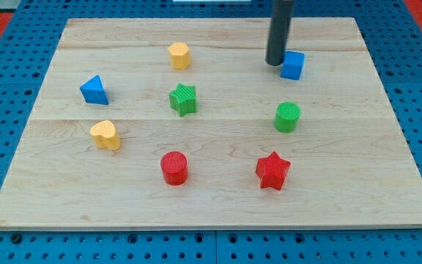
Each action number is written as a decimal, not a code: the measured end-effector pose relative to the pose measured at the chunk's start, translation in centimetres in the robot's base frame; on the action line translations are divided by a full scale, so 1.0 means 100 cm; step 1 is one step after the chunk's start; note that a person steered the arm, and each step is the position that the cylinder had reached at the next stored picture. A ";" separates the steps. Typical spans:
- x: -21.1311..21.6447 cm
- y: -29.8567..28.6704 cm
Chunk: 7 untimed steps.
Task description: Slide blue cube closer to the green circle
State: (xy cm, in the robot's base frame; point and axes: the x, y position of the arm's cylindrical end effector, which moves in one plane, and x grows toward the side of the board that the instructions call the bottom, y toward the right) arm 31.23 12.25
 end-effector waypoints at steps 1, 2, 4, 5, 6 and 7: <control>-0.029 0.009; -0.031 0.028; 0.035 0.018; 0.055 0.023; 0.025 0.026; 0.023 0.061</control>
State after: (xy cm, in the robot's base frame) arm 33.54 18.31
